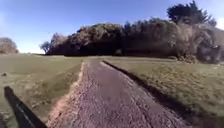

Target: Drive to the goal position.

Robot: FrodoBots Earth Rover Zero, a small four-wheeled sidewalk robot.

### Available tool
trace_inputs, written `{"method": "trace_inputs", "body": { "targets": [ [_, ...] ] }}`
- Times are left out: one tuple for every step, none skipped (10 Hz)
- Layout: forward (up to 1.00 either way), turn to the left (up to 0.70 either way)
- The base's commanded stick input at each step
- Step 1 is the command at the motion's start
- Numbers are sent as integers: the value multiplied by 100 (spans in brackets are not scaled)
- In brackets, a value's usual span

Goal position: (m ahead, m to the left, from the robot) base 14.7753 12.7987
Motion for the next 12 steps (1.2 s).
{"method": "trace_inputs", "body": {
  "targets": [
    [85,22],
    [85,34],
    [85,34],
    [85,34],
    [85,0],
    [85,0],
    [85,0],
    [85,0],
    [85,0],
    [85,0],
    [85,0],
    [85,0]
  ]
}}
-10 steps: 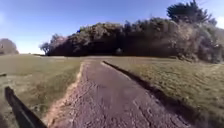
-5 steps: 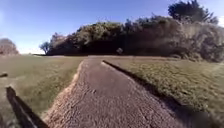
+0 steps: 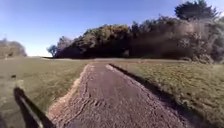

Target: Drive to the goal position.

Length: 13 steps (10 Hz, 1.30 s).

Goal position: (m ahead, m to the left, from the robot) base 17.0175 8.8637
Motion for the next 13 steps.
{"method": "trace_inputs", "body": {
  "targets": [
    [85,0],
    [85,0],
    [85,0],
    [85,0],
    [85,0],
    [85,0],
    [85,0],
    [85,0],
    [85,0],
    [85,0],
    [85,0],
    [85,0],
    [85,0]
  ]
}}
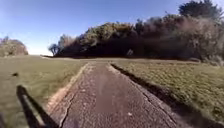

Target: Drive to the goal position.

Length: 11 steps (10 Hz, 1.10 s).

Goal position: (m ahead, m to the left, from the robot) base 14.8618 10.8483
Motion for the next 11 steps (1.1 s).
{"method": "trace_inputs", "body": {
  "targets": [
    [85,0],
    [85,0],
    [85,0],
    [85,0],
    [85,0],
    [85,0],
    [85,0],
    [85,0],
    [85,0],
    [85,0],
    [85,0]
  ]
}}
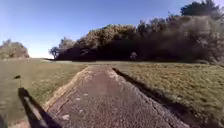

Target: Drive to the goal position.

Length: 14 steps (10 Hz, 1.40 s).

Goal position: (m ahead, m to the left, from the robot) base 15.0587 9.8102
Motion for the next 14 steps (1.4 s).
{"method": "trace_inputs", "body": {
  "targets": [
    [85,0],
    [85,0],
    [85,0],
    [85,30],
    [85,33],
    [85,32],
    [85,26],
    [85,9],
    [85,6],
    [85,4],
    [85,2],
    [85,0],
    [85,0],
    [85,0]
  ]
}}
